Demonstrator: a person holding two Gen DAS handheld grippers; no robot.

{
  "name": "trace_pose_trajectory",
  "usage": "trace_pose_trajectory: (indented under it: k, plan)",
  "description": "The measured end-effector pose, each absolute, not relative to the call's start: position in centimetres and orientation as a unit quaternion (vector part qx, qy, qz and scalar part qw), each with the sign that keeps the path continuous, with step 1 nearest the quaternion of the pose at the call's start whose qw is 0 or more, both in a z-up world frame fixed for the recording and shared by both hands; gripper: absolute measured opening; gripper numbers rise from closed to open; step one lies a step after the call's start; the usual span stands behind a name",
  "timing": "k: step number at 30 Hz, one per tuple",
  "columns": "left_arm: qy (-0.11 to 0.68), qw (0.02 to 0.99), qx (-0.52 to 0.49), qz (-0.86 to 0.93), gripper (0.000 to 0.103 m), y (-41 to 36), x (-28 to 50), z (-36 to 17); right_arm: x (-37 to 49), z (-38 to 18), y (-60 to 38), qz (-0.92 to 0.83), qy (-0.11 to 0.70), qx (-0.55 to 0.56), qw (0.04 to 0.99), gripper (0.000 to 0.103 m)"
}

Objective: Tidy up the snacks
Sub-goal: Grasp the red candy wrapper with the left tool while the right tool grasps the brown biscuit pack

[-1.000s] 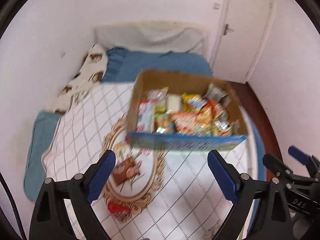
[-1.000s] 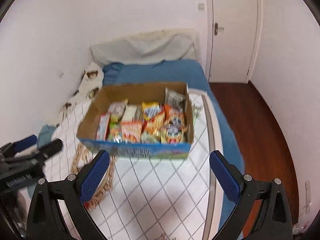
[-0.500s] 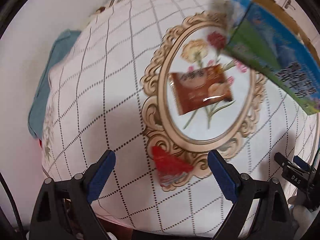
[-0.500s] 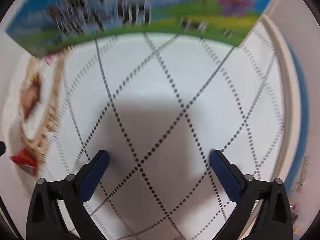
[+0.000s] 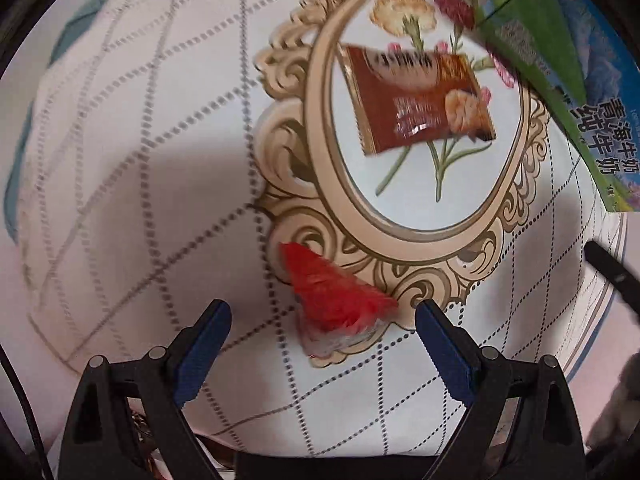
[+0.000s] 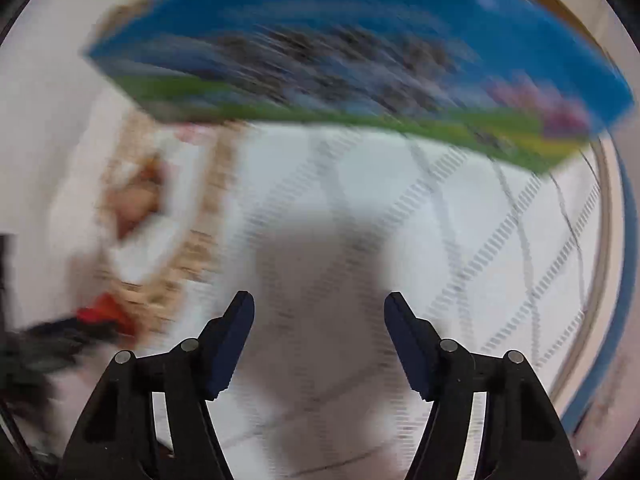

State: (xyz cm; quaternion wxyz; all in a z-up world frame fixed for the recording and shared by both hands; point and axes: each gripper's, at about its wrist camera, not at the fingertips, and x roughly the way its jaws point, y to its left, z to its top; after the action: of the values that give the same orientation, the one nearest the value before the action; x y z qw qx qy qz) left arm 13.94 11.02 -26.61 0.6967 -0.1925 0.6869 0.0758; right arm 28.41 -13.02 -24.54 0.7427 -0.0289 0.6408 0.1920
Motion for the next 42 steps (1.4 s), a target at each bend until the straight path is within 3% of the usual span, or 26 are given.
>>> trace_pose_trajectory:
  k: [3, 6, 13, 19, 22, 29, 37, 42]
  plan:
    - [0.683, 0.703, -0.183, 0.08, 0.057, 10.8, 13.6, -27.2, 28.7, -23.3, -9.0, 0.237, 0.641, -0.036, 0.729, 0.07]
    - [0.675, 0.704, -0.203, 0.081, 0.049, 12.2, 12.4, -27.2, 28.1, -22.4, -4.3, 0.285, 0.63, -0.097, 0.716, 0.07]
    - [0.655, 0.7, -0.268, 0.099, 0.049, 15.4, 9.5, -27.8, 26.0, -24.3, 8.3, 0.379, 0.551, -0.425, 0.61, 0.07]
    - [0.63, 0.7, -0.321, 0.1, 0.055, 17.7, 7.3, -28.2, 25.6, -29.3, 13.1, 0.381, 0.507, -0.594, 0.495, 0.071]
    - [0.619, 0.698, -0.347, 0.094, 0.057, 19.0, 5.8, -28.7, 25.4, -31.5, 13.8, 0.384, 0.496, -0.644, 0.437, 0.077]
    - [0.605, 0.681, -0.401, 0.09, 0.057, 21.4, 3.6, -29.0, 30.1, -31.6, 13.4, 0.338, 0.622, -0.519, 0.479, 0.072]
    - [0.614, 0.672, -0.405, 0.091, 0.057, 25.0, 2.6, -28.0, 32.3, -30.4, 6.0, 0.3, 0.765, -0.299, 0.485, 0.074]
    - [0.63, 0.667, -0.386, 0.095, 0.057, 23.9, 3.1, -29.1, 33.3, -27.3, 2.9, 0.317, 0.741, -0.249, 0.536, 0.076]
